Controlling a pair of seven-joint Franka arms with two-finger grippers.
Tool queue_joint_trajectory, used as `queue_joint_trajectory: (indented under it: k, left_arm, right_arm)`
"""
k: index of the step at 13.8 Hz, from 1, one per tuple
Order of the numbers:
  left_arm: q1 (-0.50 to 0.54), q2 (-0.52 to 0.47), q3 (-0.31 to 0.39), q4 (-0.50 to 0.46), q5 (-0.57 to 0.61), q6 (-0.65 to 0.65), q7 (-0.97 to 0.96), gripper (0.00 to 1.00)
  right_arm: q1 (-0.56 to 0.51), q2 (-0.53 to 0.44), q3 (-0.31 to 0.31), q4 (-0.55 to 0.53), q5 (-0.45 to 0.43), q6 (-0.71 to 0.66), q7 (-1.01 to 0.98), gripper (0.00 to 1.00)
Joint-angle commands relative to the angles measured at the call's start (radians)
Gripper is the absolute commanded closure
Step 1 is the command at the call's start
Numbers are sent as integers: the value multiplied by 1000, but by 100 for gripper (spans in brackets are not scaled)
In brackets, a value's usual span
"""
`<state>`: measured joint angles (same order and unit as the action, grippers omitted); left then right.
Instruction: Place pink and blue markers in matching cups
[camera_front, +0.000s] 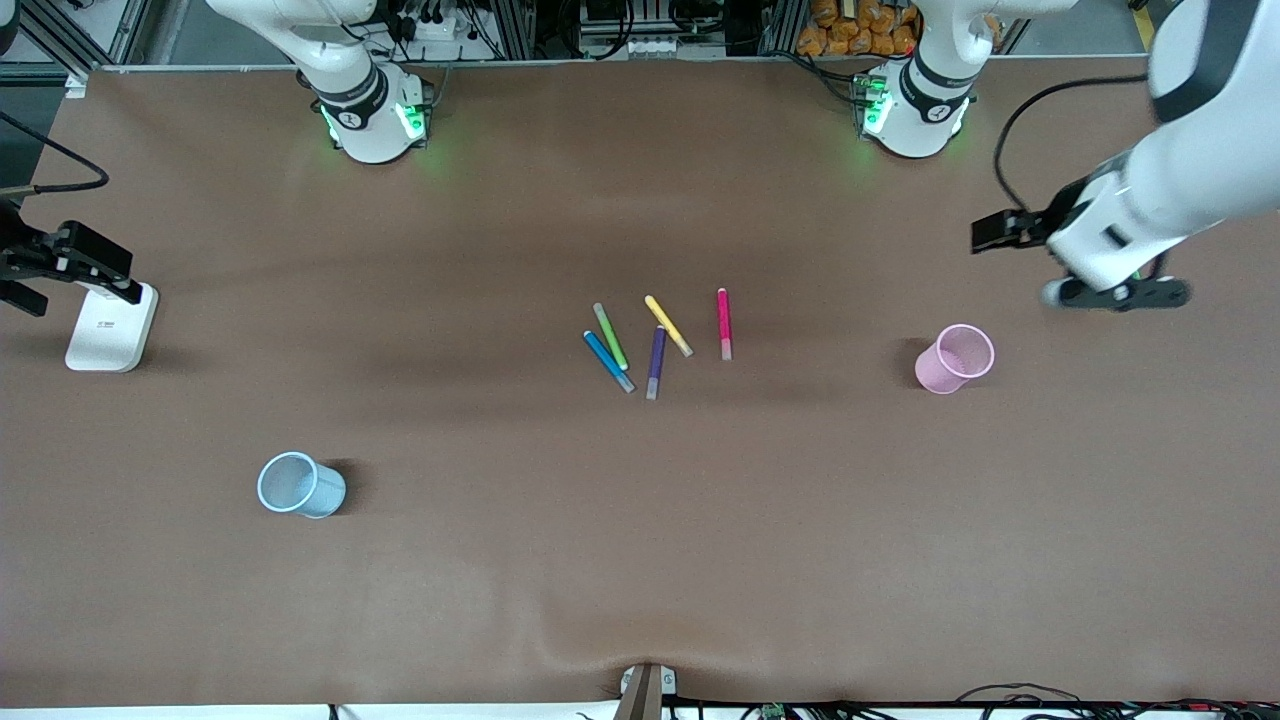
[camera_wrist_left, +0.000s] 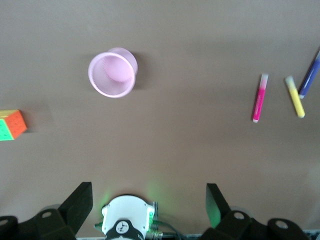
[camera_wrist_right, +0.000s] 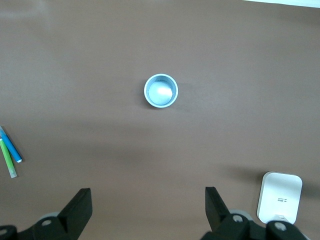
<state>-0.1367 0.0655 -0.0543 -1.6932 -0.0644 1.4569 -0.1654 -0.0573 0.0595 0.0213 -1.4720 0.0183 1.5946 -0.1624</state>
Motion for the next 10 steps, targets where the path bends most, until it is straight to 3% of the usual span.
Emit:
queue_joint_trajectory:
  k: [1,6,8,10]
  left_arm:
    - [-6,51,-15,21,-14,-23,-14,0]
    - [-47,180,-24,23,-14,17,-14,0]
    - [-72,215,-24,24,-18,19,-14,0]
    - [-87,266,-24,56,-17,17,-17,0]
  right_arm:
    - [1,-35,0,-37,-3,-1,3,0]
    - [2,-3,2,-27,-4,-71,-6,0]
    - [46,60,11,-27,-79,-77,-5,0]
    - [70,60,12,-27,-87,-88,-9,0]
